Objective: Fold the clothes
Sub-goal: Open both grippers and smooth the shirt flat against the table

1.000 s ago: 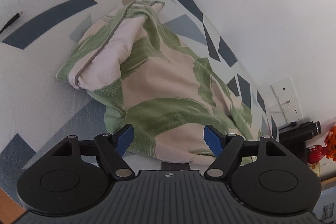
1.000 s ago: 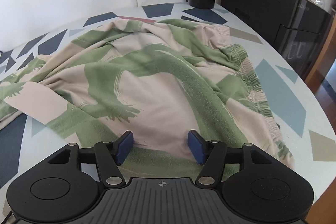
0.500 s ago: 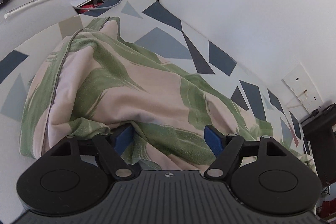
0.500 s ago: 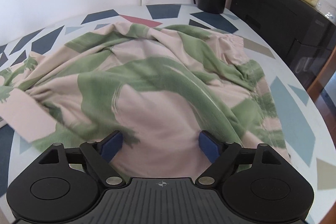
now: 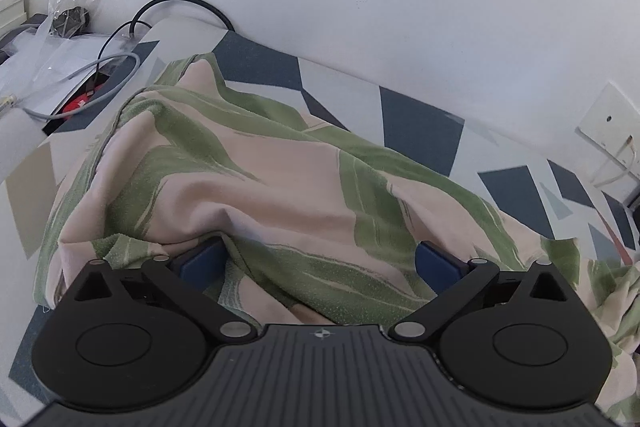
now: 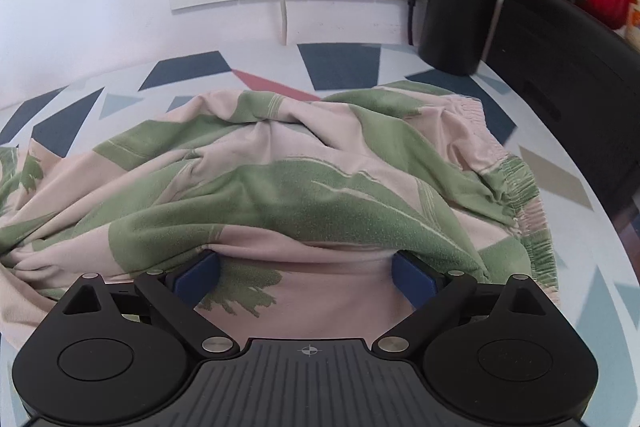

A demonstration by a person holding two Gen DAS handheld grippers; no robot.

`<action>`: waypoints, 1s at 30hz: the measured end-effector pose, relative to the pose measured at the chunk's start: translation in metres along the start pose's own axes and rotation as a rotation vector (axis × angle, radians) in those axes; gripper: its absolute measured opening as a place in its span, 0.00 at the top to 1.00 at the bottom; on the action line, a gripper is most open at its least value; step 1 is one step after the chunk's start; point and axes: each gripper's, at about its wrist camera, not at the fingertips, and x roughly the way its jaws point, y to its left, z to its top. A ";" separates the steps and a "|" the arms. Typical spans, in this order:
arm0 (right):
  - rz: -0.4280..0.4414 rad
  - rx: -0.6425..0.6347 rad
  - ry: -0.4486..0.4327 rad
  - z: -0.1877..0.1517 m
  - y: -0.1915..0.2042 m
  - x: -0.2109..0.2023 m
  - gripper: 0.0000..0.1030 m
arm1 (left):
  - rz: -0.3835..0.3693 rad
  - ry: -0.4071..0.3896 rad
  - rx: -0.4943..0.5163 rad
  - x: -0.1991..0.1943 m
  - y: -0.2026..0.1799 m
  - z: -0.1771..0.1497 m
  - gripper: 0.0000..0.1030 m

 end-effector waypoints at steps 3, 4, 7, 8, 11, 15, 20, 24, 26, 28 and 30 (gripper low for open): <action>0.002 -0.007 -0.004 0.013 0.003 0.012 0.10 | 0.004 -0.008 -0.009 0.007 0.001 0.008 0.00; 0.005 -0.010 -0.004 0.014 0.003 0.013 0.10 | 0.007 -0.006 -0.008 0.008 0.000 0.008 0.00; 0.013 -0.018 -0.004 0.014 0.002 0.014 0.10 | 0.000 0.014 0.060 0.002 -0.003 0.001 0.00; 0.017 -0.020 -0.004 0.012 0.001 0.012 0.11 | -0.006 0.022 0.084 -0.002 -0.002 -0.003 0.00; 0.034 -0.032 0.005 -0.001 -0.001 -0.002 0.16 | -0.006 0.053 0.101 -0.016 0.001 -0.014 0.00; 0.066 -0.077 -0.001 -0.025 -0.004 -0.024 0.17 | -0.038 0.089 0.089 -0.030 0.008 -0.021 0.00; 0.089 -0.107 0.009 -0.038 -0.009 -0.039 0.17 | -0.033 0.011 0.011 -0.045 0.012 -0.011 0.01; 0.093 -0.108 0.002 -0.039 -0.010 -0.038 0.14 | -0.087 0.014 -0.087 -0.035 0.000 0.019 0.01; 0.090 -0.104 -0.006 -0.040 -0.010 -0.037 0.12 | -0.091 0.051 -0.105 -0.021 -0.011 0.036 0.09; 0.088 -0.100 -0.012 -0.041 -0.010 -0.037 0.11 | -0.096 0.100 -0.123 -0.003 -0.022 0.051 0.39; 0.087 -0.097 -0.019 -0.042 -0.010 -0.037 0.11 | -0.106 0.167 -0.177 0.022 -0.027 0.059 0.48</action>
